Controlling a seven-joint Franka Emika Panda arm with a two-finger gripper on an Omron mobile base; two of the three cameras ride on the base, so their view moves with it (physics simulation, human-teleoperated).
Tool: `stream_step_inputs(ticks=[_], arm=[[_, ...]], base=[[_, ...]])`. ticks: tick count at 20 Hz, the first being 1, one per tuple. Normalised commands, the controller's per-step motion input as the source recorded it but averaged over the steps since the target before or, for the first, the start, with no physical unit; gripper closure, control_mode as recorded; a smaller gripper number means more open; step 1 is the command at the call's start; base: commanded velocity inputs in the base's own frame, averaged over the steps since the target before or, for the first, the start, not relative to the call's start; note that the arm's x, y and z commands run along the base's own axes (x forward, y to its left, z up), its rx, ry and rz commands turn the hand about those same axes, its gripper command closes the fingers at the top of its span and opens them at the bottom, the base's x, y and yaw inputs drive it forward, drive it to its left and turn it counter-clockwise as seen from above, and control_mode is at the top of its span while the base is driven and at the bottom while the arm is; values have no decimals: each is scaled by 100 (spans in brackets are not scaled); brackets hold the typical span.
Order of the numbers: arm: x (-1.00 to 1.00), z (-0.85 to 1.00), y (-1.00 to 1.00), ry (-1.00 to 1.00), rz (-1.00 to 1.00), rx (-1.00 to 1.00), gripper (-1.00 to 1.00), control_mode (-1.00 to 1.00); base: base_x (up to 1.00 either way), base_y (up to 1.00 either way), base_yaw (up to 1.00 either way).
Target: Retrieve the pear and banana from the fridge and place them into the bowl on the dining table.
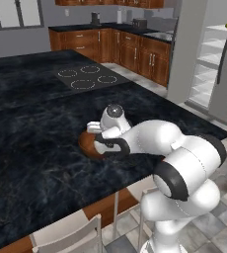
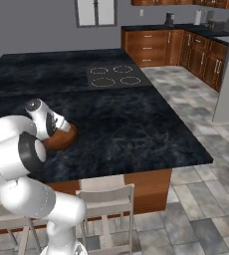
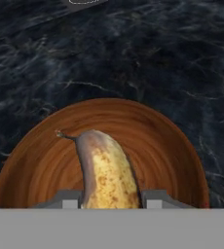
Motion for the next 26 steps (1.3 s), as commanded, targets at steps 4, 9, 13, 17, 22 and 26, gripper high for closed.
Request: stream_step_inputs(ticks=[4,9,13,17,22,26], arm=[[30,0,17,0,-7,0,100,-100],[12,0,6,0,-9,0,100,-100],[0,-7,0,0,-10,0,100,-100],[0,-16,0,0,-10,0,100,-100],[4,-11,0,0,-9,0,-100,-100],[5,-6,0,0,-8,0,-100,-100]], base=[[0,0,0],[0,0,0],[0,0,0],[0,0,0],[0,0,0],[0,0,0]])
